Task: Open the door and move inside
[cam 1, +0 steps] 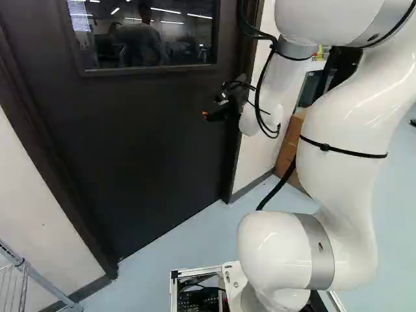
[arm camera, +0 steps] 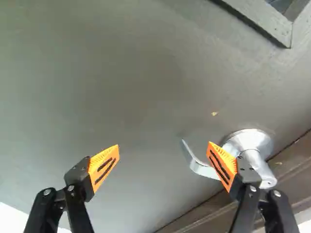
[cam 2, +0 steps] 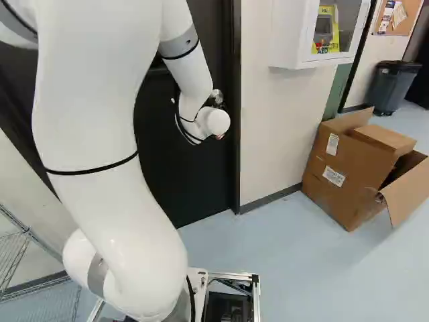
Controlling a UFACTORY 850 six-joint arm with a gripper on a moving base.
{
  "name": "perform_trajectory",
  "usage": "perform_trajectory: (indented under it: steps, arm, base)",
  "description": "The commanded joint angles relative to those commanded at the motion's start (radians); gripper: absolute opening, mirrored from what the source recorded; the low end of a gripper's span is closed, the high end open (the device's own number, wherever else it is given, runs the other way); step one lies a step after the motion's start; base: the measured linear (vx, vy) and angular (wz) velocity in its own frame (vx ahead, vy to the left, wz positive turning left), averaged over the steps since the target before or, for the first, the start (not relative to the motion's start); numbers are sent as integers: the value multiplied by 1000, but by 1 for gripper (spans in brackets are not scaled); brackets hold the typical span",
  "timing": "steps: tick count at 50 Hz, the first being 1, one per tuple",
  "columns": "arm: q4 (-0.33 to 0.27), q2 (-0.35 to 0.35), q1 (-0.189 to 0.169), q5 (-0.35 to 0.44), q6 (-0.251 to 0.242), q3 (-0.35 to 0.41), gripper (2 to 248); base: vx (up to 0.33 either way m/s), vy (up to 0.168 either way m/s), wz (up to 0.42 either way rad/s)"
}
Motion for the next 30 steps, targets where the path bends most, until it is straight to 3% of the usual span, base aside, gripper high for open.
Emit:
perform_trajectory:
  steps: [30]
  arm:
    - [0,-50,-4,0,0,25,247]
  base:
    - [0,0,0]
